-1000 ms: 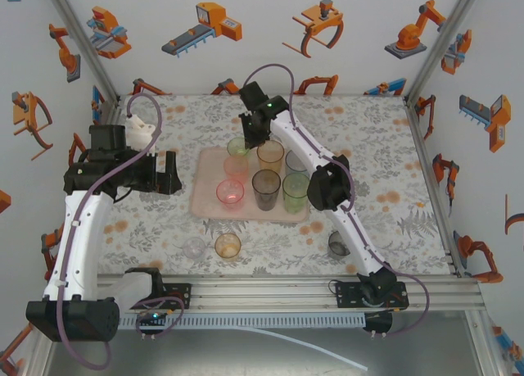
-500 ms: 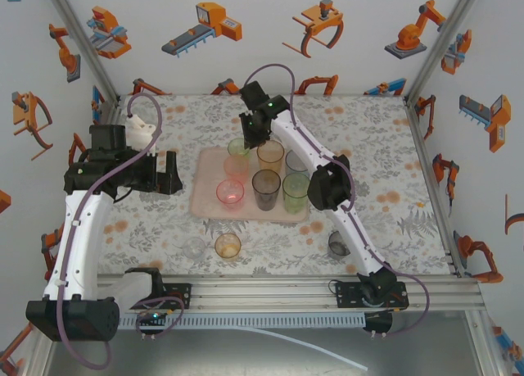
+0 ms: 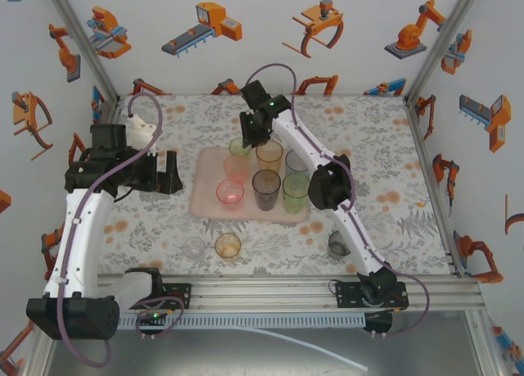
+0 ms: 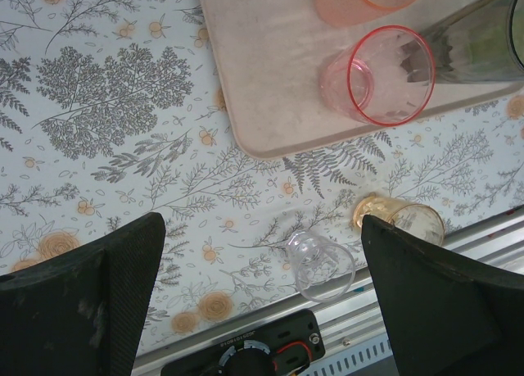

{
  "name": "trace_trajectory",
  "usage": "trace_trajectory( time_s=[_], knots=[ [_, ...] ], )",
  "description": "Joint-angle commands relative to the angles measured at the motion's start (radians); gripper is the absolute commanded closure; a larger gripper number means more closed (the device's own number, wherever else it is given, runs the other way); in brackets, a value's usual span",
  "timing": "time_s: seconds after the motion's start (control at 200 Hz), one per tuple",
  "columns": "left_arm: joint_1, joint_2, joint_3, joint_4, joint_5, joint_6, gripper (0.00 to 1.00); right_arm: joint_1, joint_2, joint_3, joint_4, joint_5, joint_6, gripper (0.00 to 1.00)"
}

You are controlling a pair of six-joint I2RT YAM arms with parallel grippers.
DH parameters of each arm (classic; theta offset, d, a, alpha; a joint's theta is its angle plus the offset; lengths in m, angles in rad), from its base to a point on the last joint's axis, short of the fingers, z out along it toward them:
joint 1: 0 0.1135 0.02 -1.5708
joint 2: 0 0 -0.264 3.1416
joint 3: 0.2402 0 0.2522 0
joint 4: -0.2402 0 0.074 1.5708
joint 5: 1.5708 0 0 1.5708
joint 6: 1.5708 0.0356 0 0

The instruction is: Place the glasses into the tray

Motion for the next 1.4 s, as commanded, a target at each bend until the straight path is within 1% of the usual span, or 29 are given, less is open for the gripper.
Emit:
trace_trajectory(
  time_s=[0.0,0.696,0.971,1.397],
  knots=[
    [0.007,0.007,0.012,0.002,0.018,-0.014,0.03,-0.008,0.017,0.028,-0.015,-0.007,0.005,0.65],
    [0.008,0.013,0.010,0.004,0.019,-0.014,0.03,-0.021,0.037,0.024,0.027,-0.099,0.043,0.67],
    [0.010,0.013,0.011,0.004,0.019,-0.014,0.03,-0.024,0.019,0.024,0.021,-0.058,0.039,0.66],
    [0.013,0.004,0.016,0.001,0.024,-0.016,0.03,-0.032,-0.028,0.024,0.016,-0.043,0.035,0.64]
  ],
)
